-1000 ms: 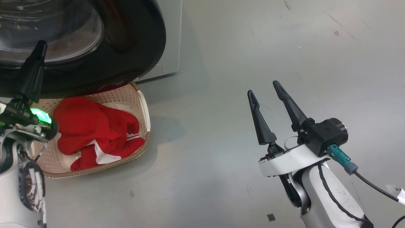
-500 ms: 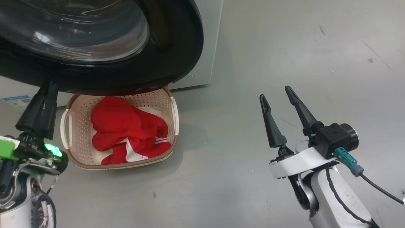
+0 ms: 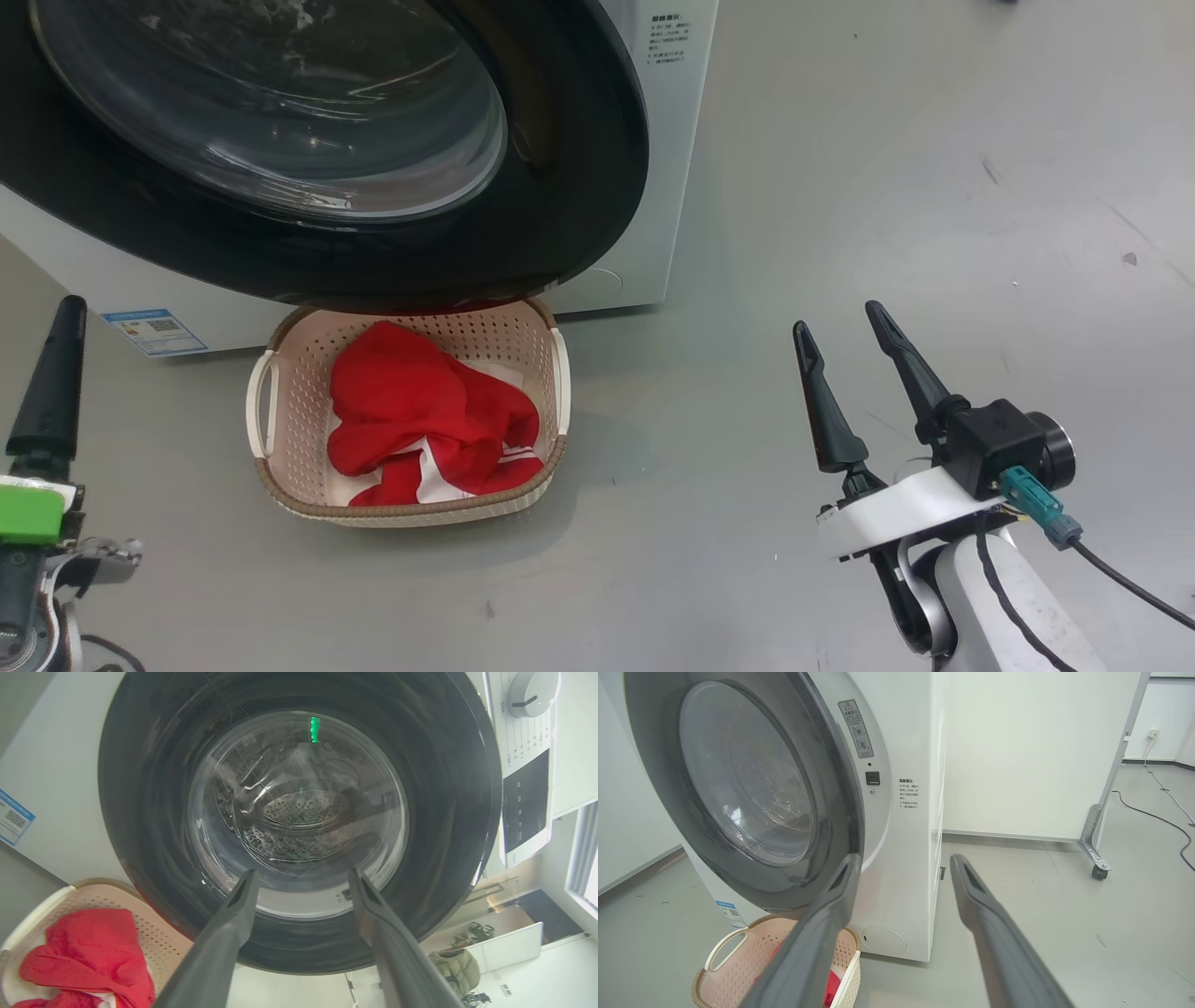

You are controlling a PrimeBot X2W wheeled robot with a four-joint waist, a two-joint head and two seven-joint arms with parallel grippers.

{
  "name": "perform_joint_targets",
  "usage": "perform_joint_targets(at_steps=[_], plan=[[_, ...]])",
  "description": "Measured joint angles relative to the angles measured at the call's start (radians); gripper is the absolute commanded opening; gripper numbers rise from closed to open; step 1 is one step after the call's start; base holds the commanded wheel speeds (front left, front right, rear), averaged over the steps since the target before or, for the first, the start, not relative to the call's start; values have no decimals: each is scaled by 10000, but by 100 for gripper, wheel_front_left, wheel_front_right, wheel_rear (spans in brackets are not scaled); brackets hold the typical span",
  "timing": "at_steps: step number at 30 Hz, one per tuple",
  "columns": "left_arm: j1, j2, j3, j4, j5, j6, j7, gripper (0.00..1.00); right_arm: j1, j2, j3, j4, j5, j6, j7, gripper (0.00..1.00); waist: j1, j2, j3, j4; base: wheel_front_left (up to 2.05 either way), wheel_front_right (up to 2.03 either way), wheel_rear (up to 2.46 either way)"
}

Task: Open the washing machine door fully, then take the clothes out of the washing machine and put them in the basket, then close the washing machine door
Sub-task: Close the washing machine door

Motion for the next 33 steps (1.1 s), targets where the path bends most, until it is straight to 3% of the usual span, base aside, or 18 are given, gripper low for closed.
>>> perform_joint_targets(at_steps=[10, 16, 27, 33], plan=[[1131, 1264, -1193, -1252, 5083, -8, -2211, 100, 372, -161, -339, 15, -15, -12, 0, 100, 0, 0, -574, 181, 0, 0, 0], [1927, 1195, -1668, -1277, 7365, -8, -3195, 100, 588, -211, -451, 17, -17, -12, 0, 100, 0, 0, -914, 268, 0, 0, 0], [3245, 1081, -2832, -1037, 9768, 704, -3979, 100, 1351, -182, -585, 19, -13, -27, 0, 100, -1, 0, -1534, 332, 0, 0, 0], [3602, 874, -3114, -953, 10259, 1066, -4251, 100, 1670, -119, -591, 13, -12, -29, 0, 100, -1, 0, -1686, 330, 0, 0, 0]])
